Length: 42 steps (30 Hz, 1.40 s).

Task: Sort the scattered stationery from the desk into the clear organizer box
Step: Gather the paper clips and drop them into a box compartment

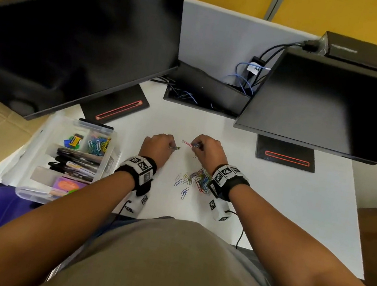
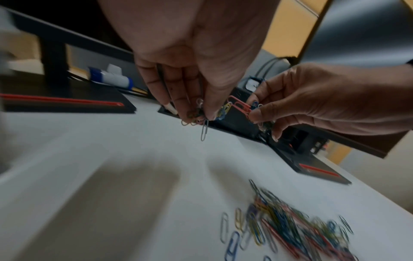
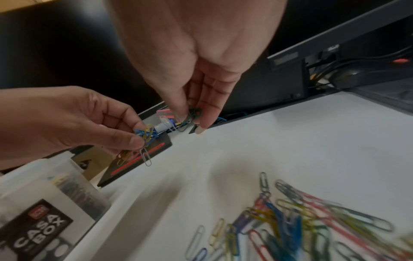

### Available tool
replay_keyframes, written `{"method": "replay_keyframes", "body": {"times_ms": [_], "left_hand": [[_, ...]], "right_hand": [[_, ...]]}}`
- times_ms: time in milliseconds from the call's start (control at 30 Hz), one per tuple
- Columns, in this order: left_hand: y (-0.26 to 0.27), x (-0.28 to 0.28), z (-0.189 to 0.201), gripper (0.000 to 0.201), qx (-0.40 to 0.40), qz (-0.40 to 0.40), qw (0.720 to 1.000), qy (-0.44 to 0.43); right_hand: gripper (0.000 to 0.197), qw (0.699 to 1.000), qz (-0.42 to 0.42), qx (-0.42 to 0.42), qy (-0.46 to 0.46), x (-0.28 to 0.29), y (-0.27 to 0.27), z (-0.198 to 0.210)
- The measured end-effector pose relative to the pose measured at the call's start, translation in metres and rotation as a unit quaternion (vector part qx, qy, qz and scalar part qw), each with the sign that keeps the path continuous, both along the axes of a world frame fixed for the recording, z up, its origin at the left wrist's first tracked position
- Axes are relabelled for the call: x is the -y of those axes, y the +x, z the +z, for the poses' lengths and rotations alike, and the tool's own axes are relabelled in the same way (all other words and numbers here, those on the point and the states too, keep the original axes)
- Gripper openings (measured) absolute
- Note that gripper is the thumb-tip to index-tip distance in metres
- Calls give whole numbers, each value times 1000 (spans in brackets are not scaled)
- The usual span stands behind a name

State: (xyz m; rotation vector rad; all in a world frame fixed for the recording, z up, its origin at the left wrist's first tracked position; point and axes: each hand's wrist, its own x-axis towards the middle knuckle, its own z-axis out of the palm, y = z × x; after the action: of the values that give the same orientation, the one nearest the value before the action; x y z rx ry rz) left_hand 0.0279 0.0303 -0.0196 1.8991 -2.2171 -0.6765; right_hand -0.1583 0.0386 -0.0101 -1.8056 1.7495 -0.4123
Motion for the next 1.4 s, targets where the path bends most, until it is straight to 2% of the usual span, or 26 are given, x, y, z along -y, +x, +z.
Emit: {"method": "replay_keyframes", "body": {"times_ms": [333, 633, 833, 933, 1067, 1167, 1400], "left_hand": [[83, -4, 35, 6, -30, 124, 990, -64], [155, -16, 44, 5, -5, 235, 970, -61], [174, -20, 35, 13, 32, 235, 971, -33], [178, -21, 30, 10, 61, 214, 975, -30], [184, -19, 28, 16, 9, 209, 978, -23], [193, -20, 28, 13, -3, 218, 975, -45], [215, -24, 28, 18, 28, 199, 979, -46]], "right_hand": [[7, 996, 49, 61, -31, 12, 77, 23], [8, 988, 86, 122, -43, 16, 148, 37], [7, 984, 98, 142, -50, 16, 182, 47], [6, 983, 106, 142, -55, 16, 193, 50], [7, 984, 106, 132, -50, 15, 203, 50], [7, 986, 103, 125, -40, 16, 213, 49], [3, 991, 128, -4, 46, 26, 240, 40]]}}
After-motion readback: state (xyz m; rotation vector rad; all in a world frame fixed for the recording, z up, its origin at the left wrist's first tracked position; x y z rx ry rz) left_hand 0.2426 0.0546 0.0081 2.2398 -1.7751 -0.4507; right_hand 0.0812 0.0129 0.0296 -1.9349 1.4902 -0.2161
